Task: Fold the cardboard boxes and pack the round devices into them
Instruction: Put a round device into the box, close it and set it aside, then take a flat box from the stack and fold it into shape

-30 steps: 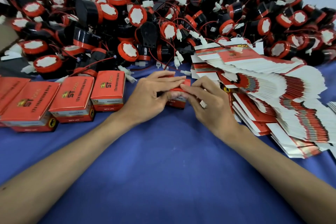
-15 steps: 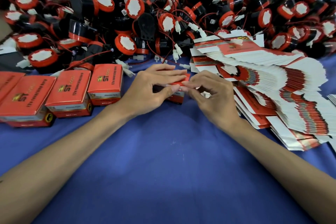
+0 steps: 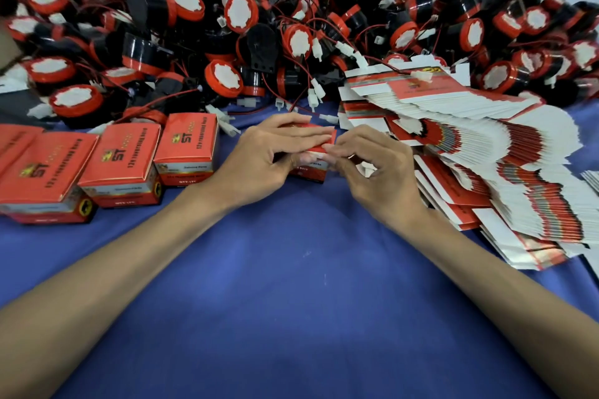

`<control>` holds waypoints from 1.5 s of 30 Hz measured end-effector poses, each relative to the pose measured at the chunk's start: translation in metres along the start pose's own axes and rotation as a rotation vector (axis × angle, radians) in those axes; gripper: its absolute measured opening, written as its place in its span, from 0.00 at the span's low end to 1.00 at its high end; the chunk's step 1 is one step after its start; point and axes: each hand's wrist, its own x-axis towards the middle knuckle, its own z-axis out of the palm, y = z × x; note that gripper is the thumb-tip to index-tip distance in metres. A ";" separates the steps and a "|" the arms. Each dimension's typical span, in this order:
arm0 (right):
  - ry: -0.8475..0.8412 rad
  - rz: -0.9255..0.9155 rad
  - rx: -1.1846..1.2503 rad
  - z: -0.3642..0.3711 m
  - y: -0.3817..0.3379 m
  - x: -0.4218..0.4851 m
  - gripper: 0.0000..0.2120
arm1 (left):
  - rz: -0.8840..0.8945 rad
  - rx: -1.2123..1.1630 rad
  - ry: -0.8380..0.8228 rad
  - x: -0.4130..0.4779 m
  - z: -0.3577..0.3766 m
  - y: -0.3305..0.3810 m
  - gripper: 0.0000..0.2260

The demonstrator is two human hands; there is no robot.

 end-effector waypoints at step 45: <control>0.151 -0.284 -0.865 -0.037 0.015 0.021 0.12 | 0.036 1.095 -0.016 0.004 0.000 0.025 0.11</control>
